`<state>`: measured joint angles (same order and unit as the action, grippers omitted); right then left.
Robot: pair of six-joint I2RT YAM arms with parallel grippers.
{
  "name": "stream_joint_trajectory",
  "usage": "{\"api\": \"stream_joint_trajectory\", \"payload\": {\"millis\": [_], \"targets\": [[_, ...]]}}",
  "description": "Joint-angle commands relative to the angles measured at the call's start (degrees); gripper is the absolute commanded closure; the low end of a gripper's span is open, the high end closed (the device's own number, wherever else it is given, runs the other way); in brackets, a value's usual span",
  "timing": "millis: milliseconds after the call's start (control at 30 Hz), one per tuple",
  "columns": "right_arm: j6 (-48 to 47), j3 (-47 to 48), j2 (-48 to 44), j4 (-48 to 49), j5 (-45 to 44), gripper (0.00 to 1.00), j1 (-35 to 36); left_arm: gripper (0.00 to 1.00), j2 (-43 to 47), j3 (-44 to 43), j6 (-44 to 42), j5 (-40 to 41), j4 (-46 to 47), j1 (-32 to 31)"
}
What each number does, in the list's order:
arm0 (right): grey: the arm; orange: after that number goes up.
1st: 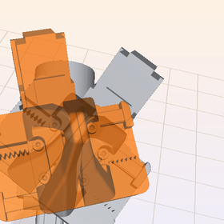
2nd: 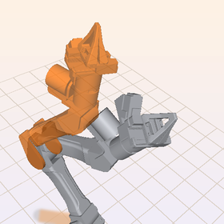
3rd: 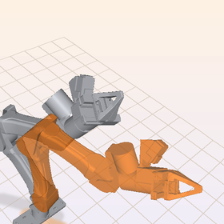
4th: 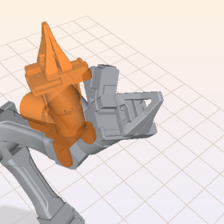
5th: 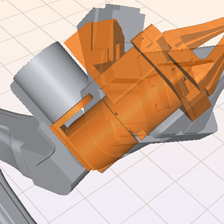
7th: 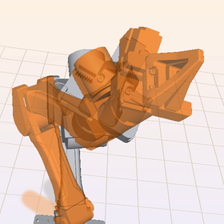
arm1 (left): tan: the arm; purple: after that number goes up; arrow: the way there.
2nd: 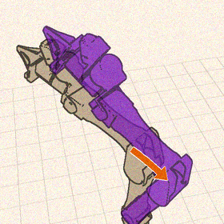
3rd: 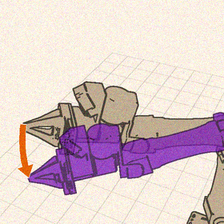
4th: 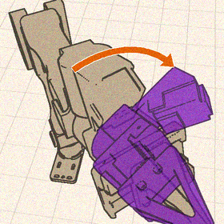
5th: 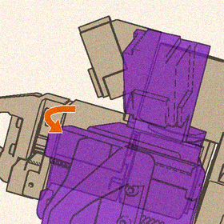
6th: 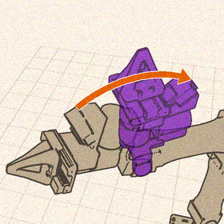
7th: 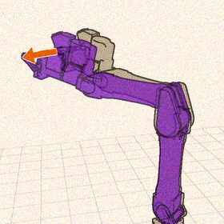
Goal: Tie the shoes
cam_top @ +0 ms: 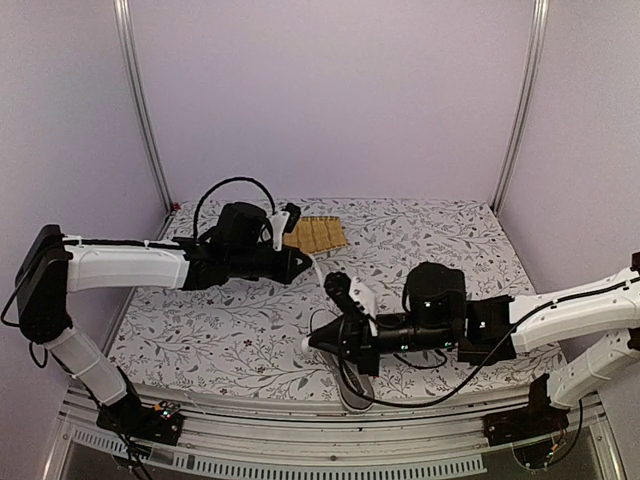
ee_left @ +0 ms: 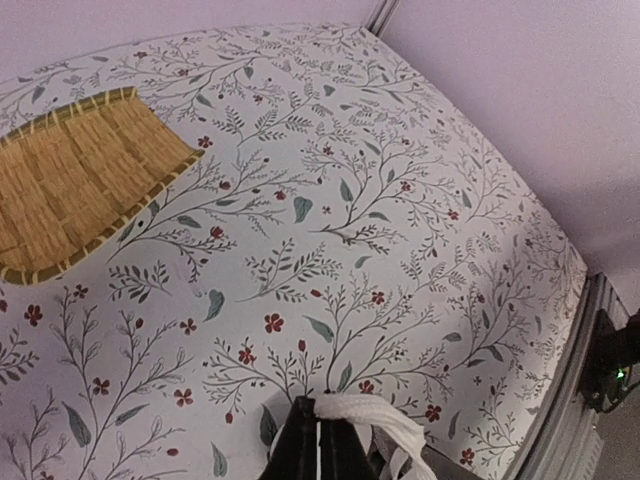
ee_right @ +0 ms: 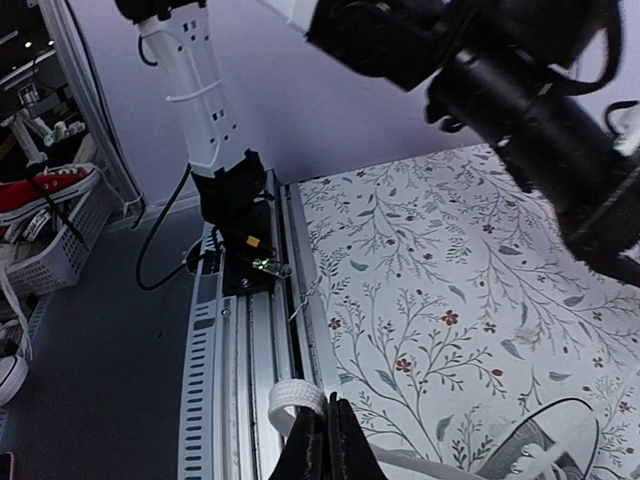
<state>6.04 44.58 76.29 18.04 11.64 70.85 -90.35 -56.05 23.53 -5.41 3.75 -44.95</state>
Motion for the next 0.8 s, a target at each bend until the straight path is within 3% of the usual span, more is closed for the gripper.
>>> {"api": "stream_joint_trajectory", "payload": {"millis": [0, 33, 67, 100, 167, 233, 333, 467, 600, 767], "targets": [[-3.3, 6.0, 8.3, -1.1, -1.2, 0.97, 6.3, 1.0, -3.4, -5.5, -3.8, -5.5, 0.0, 0.3], [-3.0, 7.0, 9.6, -1.6, -1.5, 0.87, 6.8, 1.0, -3.7, -5.9, -4.2, -6.0, 0.6, 0.1], [-2.8, 7.3, 10.2, -2.0, -2.4, 0.66, 6.9, 1.0, -3.8, -6.1, -4.5, -6.2, 1.1, -0.1], [-2.5, 7.2, 10.2, -1.9, -4.1, 0.52, 7.0, 1.0, -3.7, -6.1, -4.9, -6.4, 1.6, -0.3], [-2.8, 6.2, 8.5, -2.1, -7.9, 0.37, 6.9, 1.0, -3.3, -5.7, -5.6, -7.0, 2.4, -0.6], [-4.1, 5.0, 5.2, -2.8, -10.4, 0.29, 6.2, 1.0, -2.6, -5.0, -6.4, -7.6, 3.3, -1.0], [-4.7, 3.6, 1.5, -5.3, -11.7, 0.25, 2.3, 1.0, -1.7, -3.8, -7.2, -8.5, 4.6, -1.5], [1.5, 4.9, 0.1, -11.9, -12.0, 0.28, -8.5, 1.0, 0.0, -2.1, -8.7, -9.6, 6.9, -3.0], [7.6, 5.9, 1.3, -13.4, -3.2, 0.36, -17.8, 1.0, 1.0, -1.1, -9.4, -9.9, 8.3, -3.9], [9.7, 8.2, 4.1, -12.8, 2.7, 0.44, -21.8, 1.0, 1.1, -1.1, -9.9, -9.8, 8.0, -4.3]]}}
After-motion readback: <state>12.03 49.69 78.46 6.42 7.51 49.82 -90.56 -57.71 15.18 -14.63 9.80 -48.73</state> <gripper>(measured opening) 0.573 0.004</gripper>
